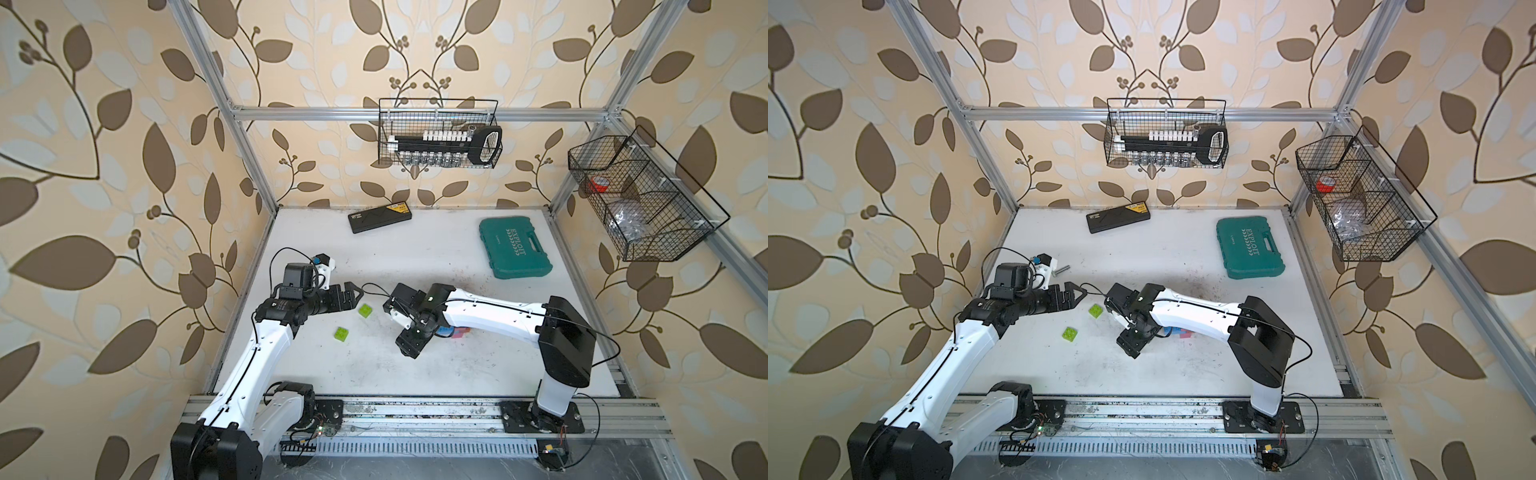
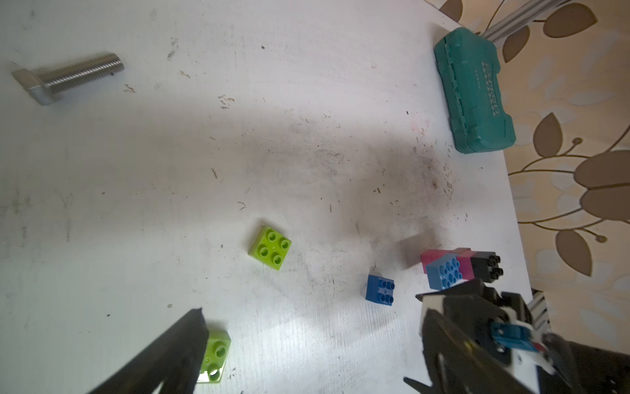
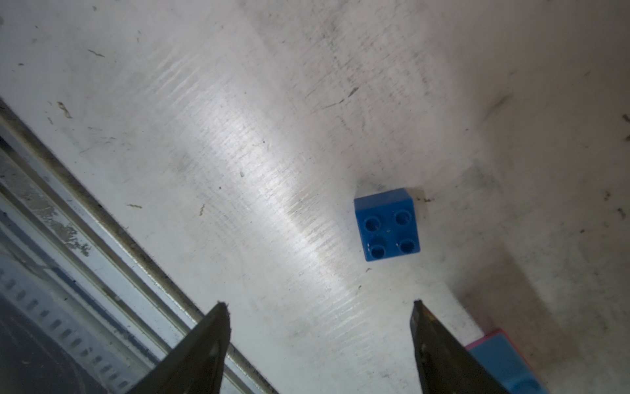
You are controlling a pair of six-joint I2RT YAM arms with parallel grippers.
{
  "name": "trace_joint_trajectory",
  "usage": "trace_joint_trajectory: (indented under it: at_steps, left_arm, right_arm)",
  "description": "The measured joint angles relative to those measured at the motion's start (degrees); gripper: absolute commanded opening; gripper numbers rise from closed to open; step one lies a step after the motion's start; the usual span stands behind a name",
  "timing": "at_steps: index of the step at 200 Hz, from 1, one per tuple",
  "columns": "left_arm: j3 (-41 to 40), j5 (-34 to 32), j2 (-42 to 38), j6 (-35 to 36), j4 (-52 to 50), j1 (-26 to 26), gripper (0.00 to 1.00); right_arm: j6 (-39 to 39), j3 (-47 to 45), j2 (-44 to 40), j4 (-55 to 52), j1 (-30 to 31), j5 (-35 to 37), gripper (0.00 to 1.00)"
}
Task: Assemble the number 4 with lego
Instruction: Pick up the lego brick from the center of the board.
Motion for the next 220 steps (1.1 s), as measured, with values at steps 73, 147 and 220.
trace_joint_trajectory:
  at_steps: [73, 147, 220]
  left_arm:
    - [0.0, 4.5, 0.5, 0.7, 0.0, 0.1, 0.99]
    - [0.0, 4.9, 1.3, 0.7, 0.5, 0.1, 0.99]
    - [0.0, 5.3, 1.8, 0.7, 0.7, 0.1, 0.99]
  right_arm:
    - [-5.0, 2.2, 6.4, 1.1, -1.7, 2.5, 0.75]
    - [-7.3, 2.4, 7.6, 2.4, -3.9, 2.9, 0.62]
    - [-7.8, 2.4, 8.3, 3.1, -3.8, 2.9, 0.34]
